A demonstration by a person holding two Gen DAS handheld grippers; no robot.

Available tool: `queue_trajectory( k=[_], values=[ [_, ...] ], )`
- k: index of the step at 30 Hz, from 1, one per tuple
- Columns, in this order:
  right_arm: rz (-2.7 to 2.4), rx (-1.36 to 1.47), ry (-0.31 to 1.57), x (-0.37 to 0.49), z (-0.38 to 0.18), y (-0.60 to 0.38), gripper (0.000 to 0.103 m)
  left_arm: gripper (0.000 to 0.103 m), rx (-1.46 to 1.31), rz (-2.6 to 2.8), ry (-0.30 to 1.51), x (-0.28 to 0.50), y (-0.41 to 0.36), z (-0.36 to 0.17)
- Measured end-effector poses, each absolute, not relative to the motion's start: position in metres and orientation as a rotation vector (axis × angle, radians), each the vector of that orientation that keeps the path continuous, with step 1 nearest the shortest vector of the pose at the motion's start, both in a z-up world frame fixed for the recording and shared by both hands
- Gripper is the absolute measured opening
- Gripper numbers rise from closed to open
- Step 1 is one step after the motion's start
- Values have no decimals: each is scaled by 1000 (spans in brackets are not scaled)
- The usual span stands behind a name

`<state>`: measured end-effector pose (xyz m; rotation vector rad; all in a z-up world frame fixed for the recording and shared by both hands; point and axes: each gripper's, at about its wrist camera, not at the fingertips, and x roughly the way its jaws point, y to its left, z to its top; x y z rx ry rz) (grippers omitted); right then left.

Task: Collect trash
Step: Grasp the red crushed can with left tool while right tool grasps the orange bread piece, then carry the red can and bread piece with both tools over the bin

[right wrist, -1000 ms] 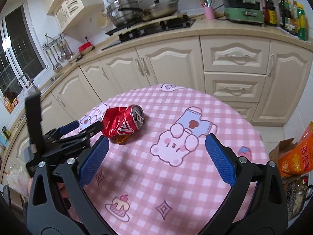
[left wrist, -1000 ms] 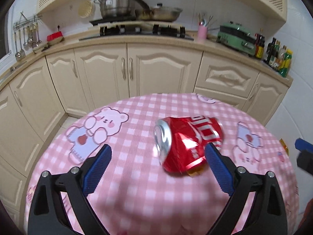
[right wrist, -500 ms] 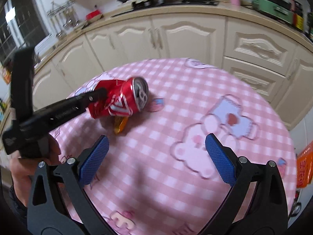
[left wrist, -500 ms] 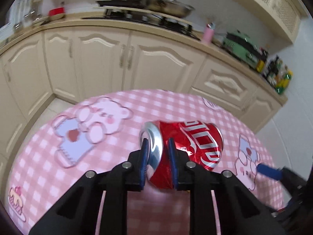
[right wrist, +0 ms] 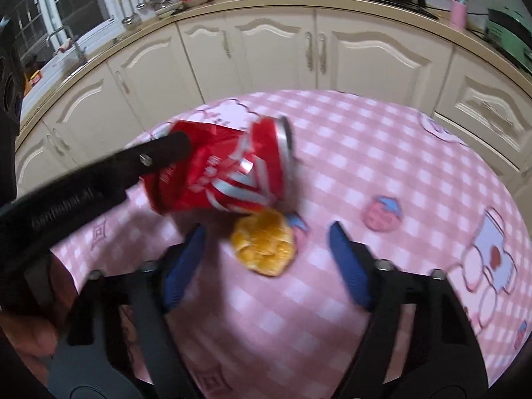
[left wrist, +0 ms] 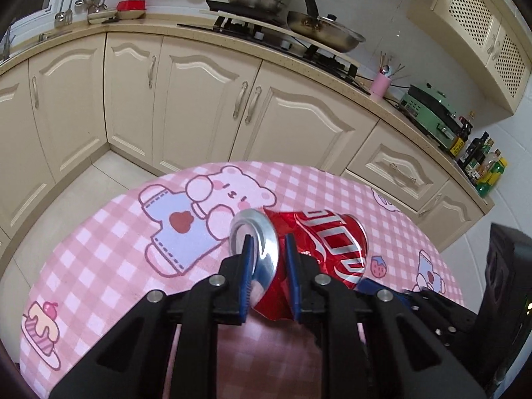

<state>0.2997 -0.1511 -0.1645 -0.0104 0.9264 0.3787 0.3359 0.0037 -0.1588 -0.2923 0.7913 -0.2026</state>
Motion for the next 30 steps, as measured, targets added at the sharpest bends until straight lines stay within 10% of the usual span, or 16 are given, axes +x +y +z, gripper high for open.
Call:
queue_trajectory(
  k=[2,30],
  values=[
    [342,-67,920,299,-165,-145,34,18,-287,-211,802,336,1,-161],
    [125,251,692,90,-101,-376,32,16,-245,-538,729,209,-113,-115]
  ],
)
